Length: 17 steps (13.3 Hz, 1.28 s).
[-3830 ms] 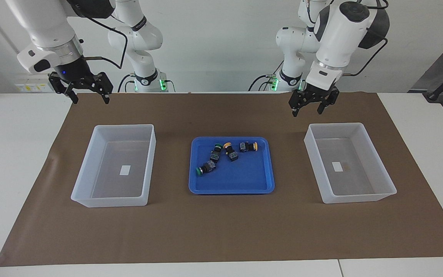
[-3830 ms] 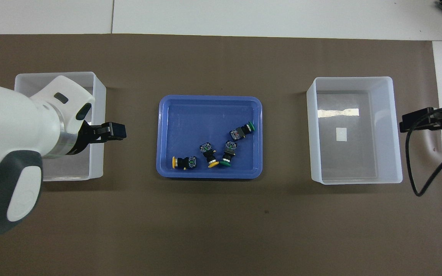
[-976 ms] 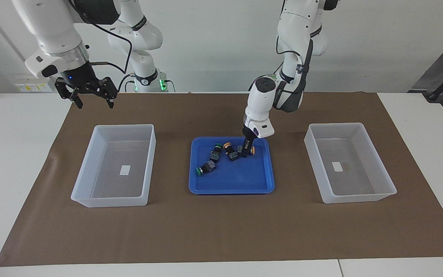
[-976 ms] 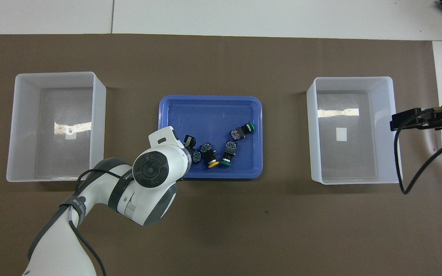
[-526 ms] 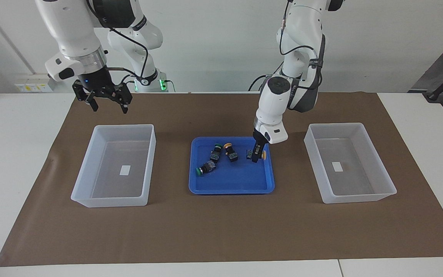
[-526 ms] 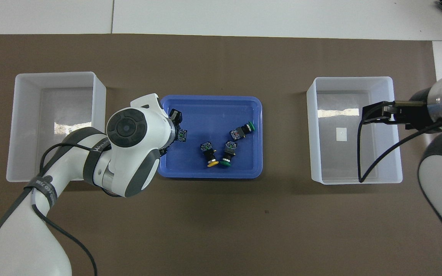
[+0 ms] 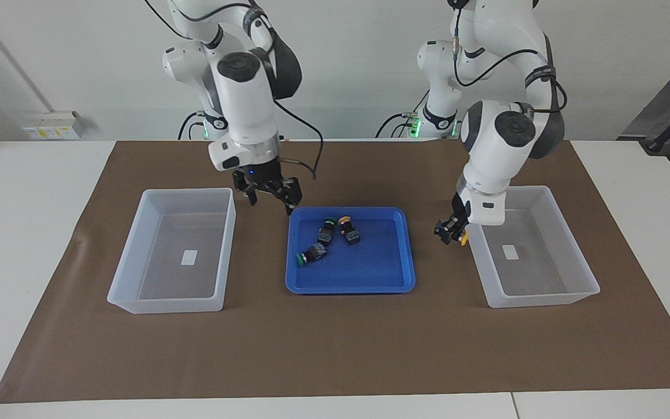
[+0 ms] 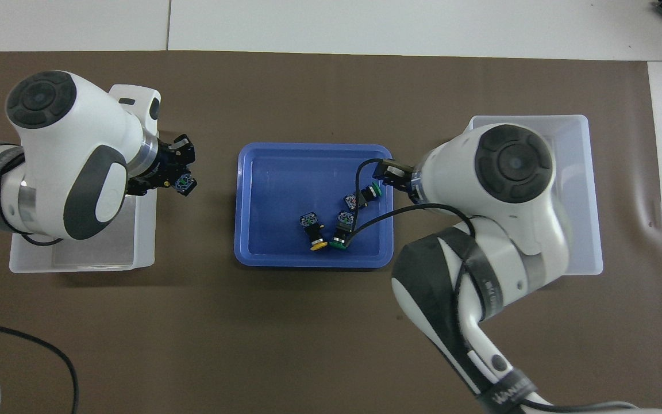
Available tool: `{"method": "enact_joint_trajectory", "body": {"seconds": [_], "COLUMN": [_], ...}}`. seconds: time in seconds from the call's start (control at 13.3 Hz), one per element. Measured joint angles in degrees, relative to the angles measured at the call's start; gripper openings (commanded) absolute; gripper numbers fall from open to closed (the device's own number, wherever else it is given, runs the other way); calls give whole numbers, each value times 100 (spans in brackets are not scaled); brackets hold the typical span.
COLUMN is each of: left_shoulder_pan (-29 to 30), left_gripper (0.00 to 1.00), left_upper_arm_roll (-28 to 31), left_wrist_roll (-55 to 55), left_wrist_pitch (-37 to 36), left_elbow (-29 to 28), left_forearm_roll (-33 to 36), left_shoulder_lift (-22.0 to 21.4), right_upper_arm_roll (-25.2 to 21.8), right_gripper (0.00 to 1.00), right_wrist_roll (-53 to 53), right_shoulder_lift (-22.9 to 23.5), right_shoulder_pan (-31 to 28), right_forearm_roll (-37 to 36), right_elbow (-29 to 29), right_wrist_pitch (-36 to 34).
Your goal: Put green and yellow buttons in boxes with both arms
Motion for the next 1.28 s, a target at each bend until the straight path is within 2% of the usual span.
{"method": "enact_joint_trajectory", "body": {"seconds": [0.15,0.38,0.53,0.83,0.9,0.98,1.05,1.28], "left_shoulder_pan": [457,979,1199,1288,1287,1298,1338,1430], "left_gripper": [2,0,0,0,0,0,0,0], "left_upper_arm_roll": [13,25,27,20,15,18,20,27], "left_wrist_roll": [1360,2796,3494,4215,4454,4686,4922,5365], "left_wrist_pitch": [-106,-128,45,1022,1194,1312,1412,1751], "left_elbow": [2,-14,-135,-831,-978,-1084,-1170,-1352], "left_forearm_roll": [-12,-24,-24,-25,-25,-25,-25,-25], "left_shoulder_lift": [-7,-8,-12,-19,-15,-11,-3,107], "right_upper_arm_roll": [2,2,1,1,0,-1,-1,-5], "right_gripper": [100,100,100,100,71,19,0,0], "right_wrist_roll": [570,755,759,323,216,161,144,152], "right_shoulder_lift": [514,839,916,991,995,996,996,996], "right_shoulder_pan": [344,521,617,735,735,735,735,735], "right_forearm_roll": [0,0,0,-2,-2,-2,-2,-2], "right_elbow": [-123,-516,-662,-836,-893,-923,-934,-937], "right_wrist_pitch": [748,1506,1663,1683,1685,1688,1690,1690]}}
